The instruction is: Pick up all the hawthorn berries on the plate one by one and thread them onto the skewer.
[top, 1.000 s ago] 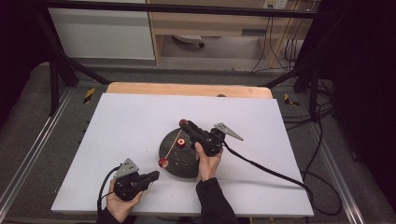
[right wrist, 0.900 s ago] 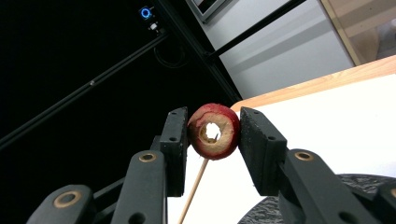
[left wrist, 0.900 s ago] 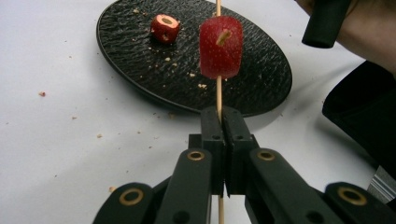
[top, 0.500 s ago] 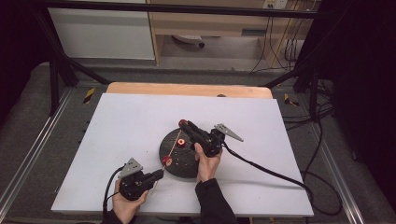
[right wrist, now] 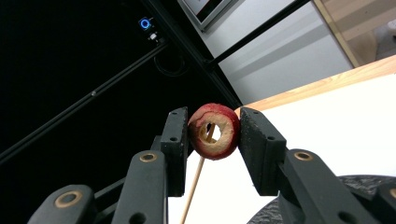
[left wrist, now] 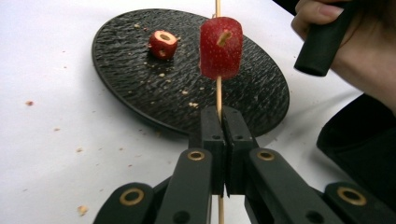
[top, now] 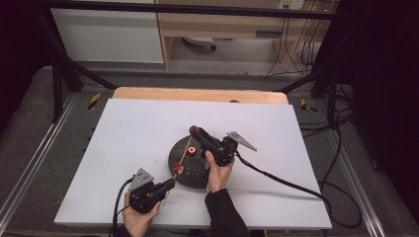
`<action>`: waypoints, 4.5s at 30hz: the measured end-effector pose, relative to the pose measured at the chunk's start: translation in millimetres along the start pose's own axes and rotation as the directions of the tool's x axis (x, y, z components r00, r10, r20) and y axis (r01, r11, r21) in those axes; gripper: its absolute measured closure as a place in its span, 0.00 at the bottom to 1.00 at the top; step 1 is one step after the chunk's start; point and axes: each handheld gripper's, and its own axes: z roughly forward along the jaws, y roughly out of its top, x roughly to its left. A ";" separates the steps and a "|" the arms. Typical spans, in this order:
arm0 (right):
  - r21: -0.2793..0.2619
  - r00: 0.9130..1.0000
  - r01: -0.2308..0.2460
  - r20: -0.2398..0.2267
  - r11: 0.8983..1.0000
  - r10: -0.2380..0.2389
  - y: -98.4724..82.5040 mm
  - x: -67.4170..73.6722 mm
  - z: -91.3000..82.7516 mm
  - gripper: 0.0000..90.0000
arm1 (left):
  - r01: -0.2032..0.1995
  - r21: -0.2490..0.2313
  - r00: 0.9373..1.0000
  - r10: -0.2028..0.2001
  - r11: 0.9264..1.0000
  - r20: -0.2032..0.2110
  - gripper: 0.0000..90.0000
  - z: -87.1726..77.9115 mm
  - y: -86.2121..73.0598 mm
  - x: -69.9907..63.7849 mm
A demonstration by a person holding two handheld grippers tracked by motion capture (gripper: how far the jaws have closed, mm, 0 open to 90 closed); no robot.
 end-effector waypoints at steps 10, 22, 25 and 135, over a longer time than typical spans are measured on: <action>0.045 1.000 0.000 -0.005 0.999 0.000 -5.6 0.7 -1.7 0.71 | 0.012 -0.013 1.000 -0.013 1.000 -0.008 0.99 8.5 18.1 2.9; 0.087 1.000 0.006 -0.017 0.996 -0.004 -8.0 4.2 -5.5 0.71 | -0.008 -0.006 1.000 0.008 1.000 0.003 0.98 20.3 39.3 6.5; 0.094 1.000 0.015 -0.020 0.995 -0.013 -8.8 4.2 -6.0 0.71 | -0.015 -0.007 1.000 0.015 1.000 0.006 0.98 22.7 43.0 7.7; 0.904 0.867 0.244 -0.041 0.351 -0.496 11.6 -14.4 94.9 0.55 | -0.148 0.148 0.989 0.150 0.978 -0.006 0.98 -41.3 1.1 84.7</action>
